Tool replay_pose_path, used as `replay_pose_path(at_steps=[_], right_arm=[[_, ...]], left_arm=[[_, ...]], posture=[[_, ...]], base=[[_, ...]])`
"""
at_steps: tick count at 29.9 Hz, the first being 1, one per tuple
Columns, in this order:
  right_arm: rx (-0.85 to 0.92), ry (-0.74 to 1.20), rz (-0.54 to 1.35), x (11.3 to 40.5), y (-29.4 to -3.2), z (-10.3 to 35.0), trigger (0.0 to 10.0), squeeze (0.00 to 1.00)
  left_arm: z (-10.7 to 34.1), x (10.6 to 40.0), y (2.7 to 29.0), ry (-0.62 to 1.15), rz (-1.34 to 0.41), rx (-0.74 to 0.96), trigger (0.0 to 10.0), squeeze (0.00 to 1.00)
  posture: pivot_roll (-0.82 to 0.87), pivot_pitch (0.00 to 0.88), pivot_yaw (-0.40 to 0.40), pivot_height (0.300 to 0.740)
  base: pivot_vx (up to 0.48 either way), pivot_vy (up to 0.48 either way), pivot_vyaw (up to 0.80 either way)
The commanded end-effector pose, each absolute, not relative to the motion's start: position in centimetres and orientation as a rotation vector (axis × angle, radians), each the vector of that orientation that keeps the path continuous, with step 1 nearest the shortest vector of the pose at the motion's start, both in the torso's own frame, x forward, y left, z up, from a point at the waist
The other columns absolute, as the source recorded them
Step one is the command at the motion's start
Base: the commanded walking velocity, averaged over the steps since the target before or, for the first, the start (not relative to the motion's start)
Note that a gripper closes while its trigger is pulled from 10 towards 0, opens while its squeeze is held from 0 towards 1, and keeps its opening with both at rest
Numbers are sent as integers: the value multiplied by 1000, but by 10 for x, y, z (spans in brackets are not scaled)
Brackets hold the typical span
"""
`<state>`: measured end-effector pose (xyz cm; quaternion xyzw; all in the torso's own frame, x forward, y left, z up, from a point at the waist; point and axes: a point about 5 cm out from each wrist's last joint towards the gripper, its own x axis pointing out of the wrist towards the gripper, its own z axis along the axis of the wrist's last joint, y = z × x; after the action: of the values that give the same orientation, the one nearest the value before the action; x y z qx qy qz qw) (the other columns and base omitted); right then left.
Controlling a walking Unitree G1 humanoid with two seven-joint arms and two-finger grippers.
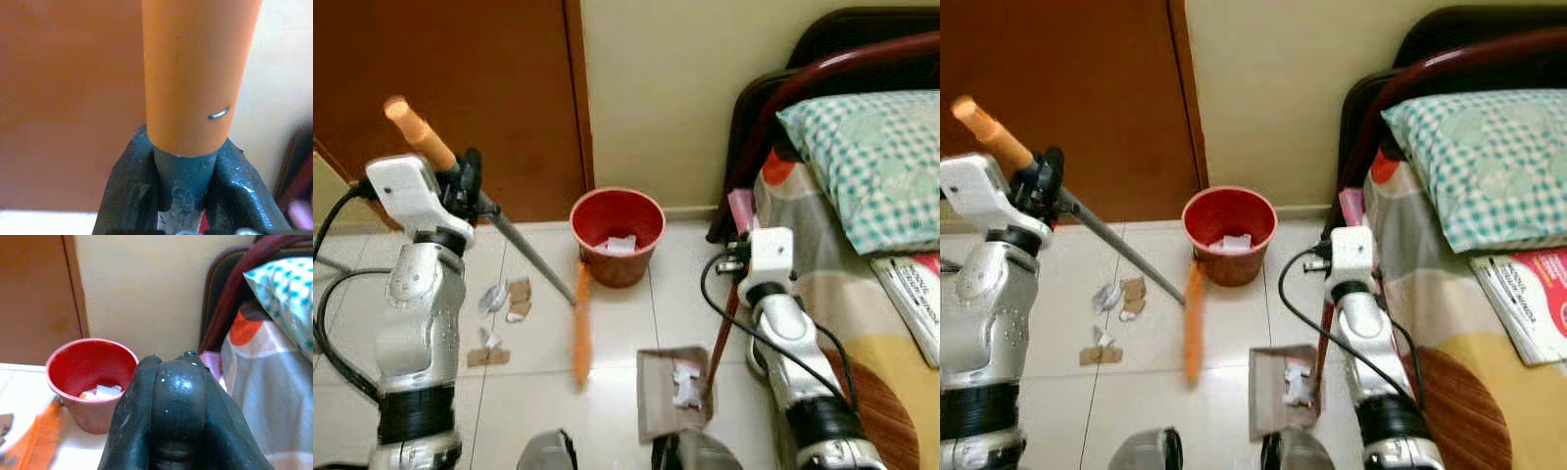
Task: Sweep floor
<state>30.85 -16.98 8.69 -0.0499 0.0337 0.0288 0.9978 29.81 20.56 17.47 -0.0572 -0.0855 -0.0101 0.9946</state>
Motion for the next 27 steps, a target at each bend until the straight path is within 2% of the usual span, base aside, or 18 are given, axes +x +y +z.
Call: replay_pose_path(at_steps=[1, 7, 11, 16, 17, 19, 22, 25, 27], right_arm=[[-66, 36, 97, 310, -165, 97, 10000, 0], [8, -33, 201, 313, -154, 120, 10000, 0], [95, -112, 378, 317, -140, 157, 10000, 0], [127, -139, 457, 319, -135, 175, 10000, 0], [166, -168, 505, 321, -133, 190, 10000, 0], [170, -208, 552, 322, -130, 202, 10000, 0], [159, -251, 570, 323, -129, 212, 10000, 0], [123, -423, 569, 328, -124, 248, 10000, 0], [115, -453, 558, 329, -123, 254, 10000, 0]], left_arm=[[168, 293, 202, -166, -45, -37, 10000, 0], [132, 281, 195, -61, -29, 15, 10000, 0], [107, 272, 185, 13, -20, 67, 10000, 0], [96, 269, 186, 46, 3, 105, 10000, 0], [87, 267, 191, 94, 41, 166, 10000, 0], [84, 266, 192, 107, 58, 173, 10000, 0], [84, 266, 191, 99, 64, 173, 10000, 0], [84, 266, 186, 87, 57, 170, 10000, 0], [84, 267, 184, 85, 55, 169, 10000, 0]], posture=[[29, 142, -34, 740], [16, 129, -37, 740], [7, 123, -37, 740], [3, 119, -39, 740], [4, 119, -44, 740], [4, 119, -46, 740], [5, 119, -48, 740], [5, 119, -51, 740], [5, 118, -51, 740]], base=[[0, 0, 0], [0, 0, 0], [0, 0, 0], [0, 0, 0], [0, 0, 0], [0, 0, 0], [0, 0, 0], [0, 0, 0], [0, 0, 0]])
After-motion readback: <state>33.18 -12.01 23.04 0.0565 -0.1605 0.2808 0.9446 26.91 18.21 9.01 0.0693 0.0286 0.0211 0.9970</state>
